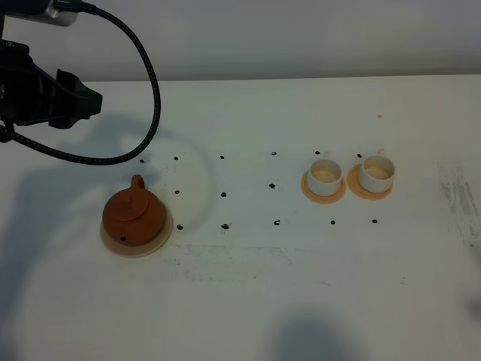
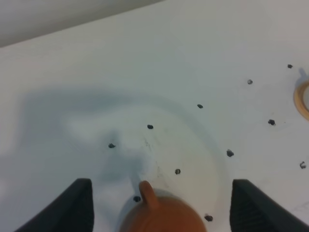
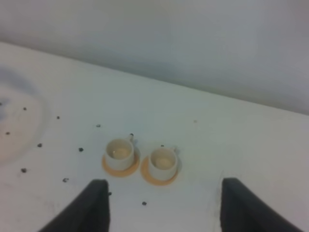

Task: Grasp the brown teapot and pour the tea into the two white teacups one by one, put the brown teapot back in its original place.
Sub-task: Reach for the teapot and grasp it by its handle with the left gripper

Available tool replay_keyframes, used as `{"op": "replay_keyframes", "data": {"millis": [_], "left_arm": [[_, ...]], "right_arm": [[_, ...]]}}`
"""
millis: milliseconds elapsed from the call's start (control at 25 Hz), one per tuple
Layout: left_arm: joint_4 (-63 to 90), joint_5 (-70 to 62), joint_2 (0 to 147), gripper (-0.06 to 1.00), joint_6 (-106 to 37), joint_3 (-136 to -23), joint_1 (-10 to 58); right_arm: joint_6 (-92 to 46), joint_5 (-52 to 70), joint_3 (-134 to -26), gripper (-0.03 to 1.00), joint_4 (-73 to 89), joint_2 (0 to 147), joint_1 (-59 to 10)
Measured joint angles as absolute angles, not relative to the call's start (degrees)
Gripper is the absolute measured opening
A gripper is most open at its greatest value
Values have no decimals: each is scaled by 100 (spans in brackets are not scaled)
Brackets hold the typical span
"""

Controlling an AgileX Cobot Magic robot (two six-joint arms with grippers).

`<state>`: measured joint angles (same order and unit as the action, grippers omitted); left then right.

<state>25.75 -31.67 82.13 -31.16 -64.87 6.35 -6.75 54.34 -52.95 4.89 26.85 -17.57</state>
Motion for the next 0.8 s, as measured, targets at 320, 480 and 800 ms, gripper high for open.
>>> {"op": "replay_keyframes", "data": {"millis": [320, 480, 800], "left_arm": [[2575, -3228, 8213, 57, -3044, -6487, 635], [2575, -3233, 8213, 57, -3044, -6487, 635], [2575, -3243, 8213, 53, -3044, -6487, 635]], "right_arm": [[-423, 6057, -4327, 49, 459, 1574, -1757], [-404, 6079, -3783, 48, 436, 979, -1757], [-391, 6315, -3018, 47, 372, 81, -1757]]}}
